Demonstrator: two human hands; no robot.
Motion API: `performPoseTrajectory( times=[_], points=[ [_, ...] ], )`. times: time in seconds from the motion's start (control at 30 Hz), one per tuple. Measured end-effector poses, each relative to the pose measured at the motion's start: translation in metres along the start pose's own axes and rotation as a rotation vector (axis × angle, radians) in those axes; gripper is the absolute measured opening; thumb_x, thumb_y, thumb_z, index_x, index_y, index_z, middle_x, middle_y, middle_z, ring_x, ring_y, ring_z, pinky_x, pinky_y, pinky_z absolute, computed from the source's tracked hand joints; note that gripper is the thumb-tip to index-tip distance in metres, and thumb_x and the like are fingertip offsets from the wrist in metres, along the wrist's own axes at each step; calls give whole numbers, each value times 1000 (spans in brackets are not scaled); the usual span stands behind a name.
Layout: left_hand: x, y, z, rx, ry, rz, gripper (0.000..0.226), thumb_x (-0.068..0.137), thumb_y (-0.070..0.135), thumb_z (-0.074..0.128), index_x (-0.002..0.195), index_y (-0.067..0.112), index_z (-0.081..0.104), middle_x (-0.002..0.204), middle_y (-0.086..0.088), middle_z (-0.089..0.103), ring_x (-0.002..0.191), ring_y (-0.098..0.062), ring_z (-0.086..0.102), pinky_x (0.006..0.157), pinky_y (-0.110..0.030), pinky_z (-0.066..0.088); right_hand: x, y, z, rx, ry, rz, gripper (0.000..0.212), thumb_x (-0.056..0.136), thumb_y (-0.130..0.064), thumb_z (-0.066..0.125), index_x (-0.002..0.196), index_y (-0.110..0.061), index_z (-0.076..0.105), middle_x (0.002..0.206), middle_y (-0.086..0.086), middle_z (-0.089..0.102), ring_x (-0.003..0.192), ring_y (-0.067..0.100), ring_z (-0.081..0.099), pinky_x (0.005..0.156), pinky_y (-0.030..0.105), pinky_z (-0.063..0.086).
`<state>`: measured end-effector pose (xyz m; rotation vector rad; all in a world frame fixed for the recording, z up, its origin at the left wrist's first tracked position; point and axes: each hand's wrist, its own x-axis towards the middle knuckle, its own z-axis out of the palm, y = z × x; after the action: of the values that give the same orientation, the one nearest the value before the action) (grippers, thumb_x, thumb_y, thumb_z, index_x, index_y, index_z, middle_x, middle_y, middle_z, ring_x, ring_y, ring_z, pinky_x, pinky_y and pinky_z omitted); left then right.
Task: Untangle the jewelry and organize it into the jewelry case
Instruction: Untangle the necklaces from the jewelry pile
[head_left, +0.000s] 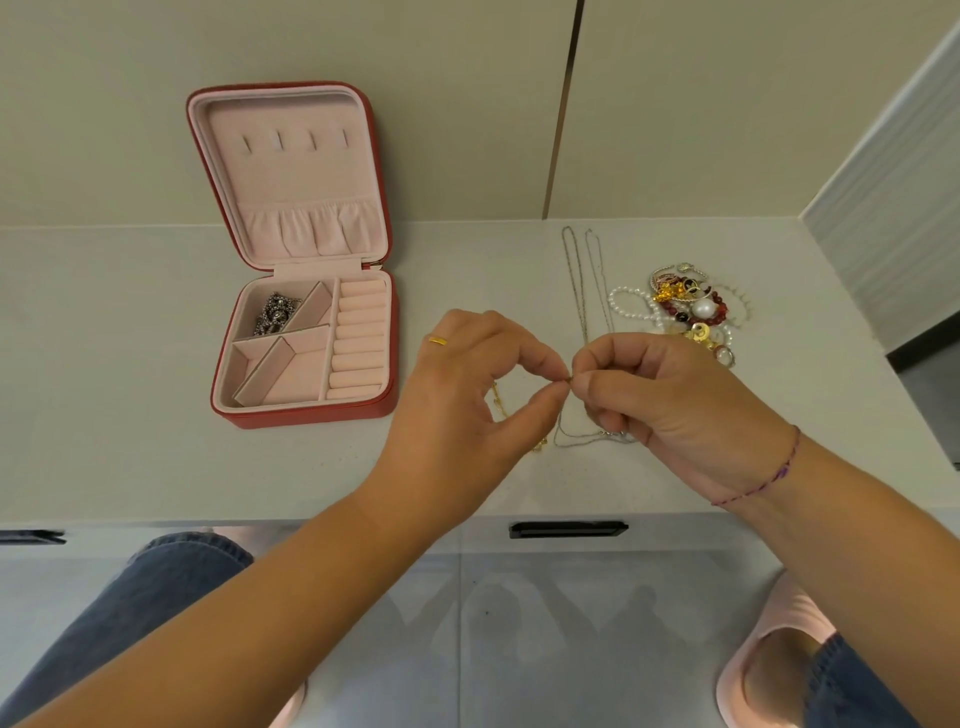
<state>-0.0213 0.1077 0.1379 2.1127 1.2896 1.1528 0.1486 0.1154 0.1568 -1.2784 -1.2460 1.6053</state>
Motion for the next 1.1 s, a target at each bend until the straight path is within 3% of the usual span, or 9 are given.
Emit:
performPoseTrajectory(
  times=[0.17, 0.4, 0.57, 0.77, 0.87, 0.97, 1.1],
  points=[
    [0, -3, 2, 133, 28, 136, 12, 83, 27, 63, 85, 17, 69, 86, 8, 61, 92, -9, 49, 82, -35, 43, -1, -1, 2, -132, 8, -4, 21, 82, 4, 59, 67, -11, 63, 44, -6, 48, 45, 7, 41, 49, 14, 38],
    [-1, -5, 6, 294, 37, 241, 9, 81, 21, 65, 82, 13, 69, 84, 1, 64, 88, -19, 55, 82, -33, 40, -2, -1, 2, -221, 8, -4, 16, 80, 2, 61, 70, -9, 64, 45, -10, 51, 45, 4, 43, 51, 14, 40],
    [-2, -6, 8, 324, 12, 250, 7, 80, 19, 63, 81, 14, 68, 83, 2, 64, 89, -18, 53, 85, -30, 37, -2, -1, 3, -268, 3, -27, 19, 80, 3, 63, 68, -11, 64, 50, -12, 55, 46, -1, 47, 48, 12, 40],
    [-2, -4, 6, 150, -36, 92, 9, 80, 24, 62, 82, 17, 66, 84, 8, 61, 89, -9, 49, 82, -28, 39, -1, -2, 2, -213, -16, 27, 21, 80, 2, 61, 66, -14, 64, 48, -6, 51, 47, 6, 43, 51, 14, 40],
    [-1, 1, 3, 37, -46, -7, 7, 81, 27, 61, 81, 21, 64, 83, 14, 59, 90, -3, 48, 82, -16, 36, -1, -1, 0, -84, -49, 94, 23, 81, 4, 58, 65, -12, 64, 52, 0, 47, 49, 9, 42, 52, 15, 41],
    [1, 4, -1, -121, -50, -158, 6, 80, 24, 66, 78, 28, 61, 83, 14, 61, 92, -6, 53, 81, -8, 35, 0, -2, -2, 9, -73, 126, 21, 83, 4, 57, 68, -9, 64, 55, -1, 47, 51, 8, 42, 52, 15, 42],
    [3, 2, -2, -303, -118, -326, 2, 82, 26, 65, 81, 28, 64, 86, 12, 66, 91, -8, 61, 85, -19, 46, -1, -3, -1, -8, -83, 83, 15, 82, 0, 61, 71, -9, 66, 56, -1, 51, 50, 8, 44, 52, 15, 42]
  ],
)
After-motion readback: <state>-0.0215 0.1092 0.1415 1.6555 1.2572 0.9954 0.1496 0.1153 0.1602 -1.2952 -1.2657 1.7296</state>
